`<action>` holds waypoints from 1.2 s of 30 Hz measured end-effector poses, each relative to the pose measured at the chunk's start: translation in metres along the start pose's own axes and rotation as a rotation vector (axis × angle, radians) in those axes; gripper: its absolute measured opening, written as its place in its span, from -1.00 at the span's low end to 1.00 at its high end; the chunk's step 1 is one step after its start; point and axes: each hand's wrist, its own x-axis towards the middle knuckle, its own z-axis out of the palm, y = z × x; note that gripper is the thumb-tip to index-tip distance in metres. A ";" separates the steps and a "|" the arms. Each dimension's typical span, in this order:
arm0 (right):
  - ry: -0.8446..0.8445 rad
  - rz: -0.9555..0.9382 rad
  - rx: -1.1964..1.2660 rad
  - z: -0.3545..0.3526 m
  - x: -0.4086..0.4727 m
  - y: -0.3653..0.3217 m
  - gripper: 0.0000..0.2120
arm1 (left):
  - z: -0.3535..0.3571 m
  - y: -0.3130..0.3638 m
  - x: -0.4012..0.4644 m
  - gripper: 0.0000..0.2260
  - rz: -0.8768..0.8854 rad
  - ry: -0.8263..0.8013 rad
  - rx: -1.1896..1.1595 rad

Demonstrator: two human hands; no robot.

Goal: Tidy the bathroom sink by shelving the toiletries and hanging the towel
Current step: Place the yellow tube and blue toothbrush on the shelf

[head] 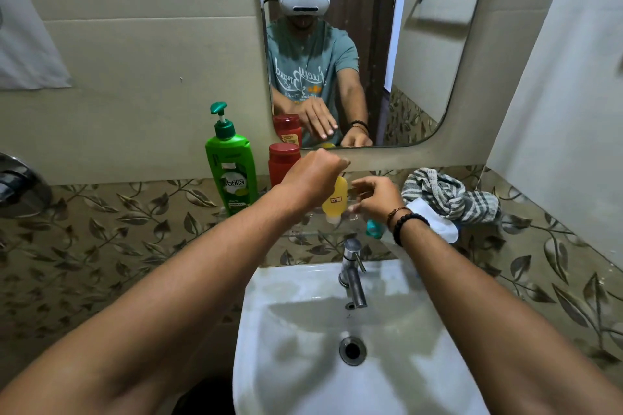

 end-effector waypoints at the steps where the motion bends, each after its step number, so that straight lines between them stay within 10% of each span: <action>1: 0.017 0.008 -0.044 -0.010 0.002 0.000 -0.46 | -0.002 0.001 0.002 -0.72 0.033 0.027 -0.006; 22: -0.033 -0.007 -0.631 -0.032 -0.002 0.029 -0.70 | 0.096 0.069 -0.013 -0.80 -0.132 -0.355 -0.189; 36: -0.206 -0.116 -0.635 -0.022 0.002 0.024 -0.74 | 0.104 0.075 -0.034 -0.80 -0.047 -0.234 -0.091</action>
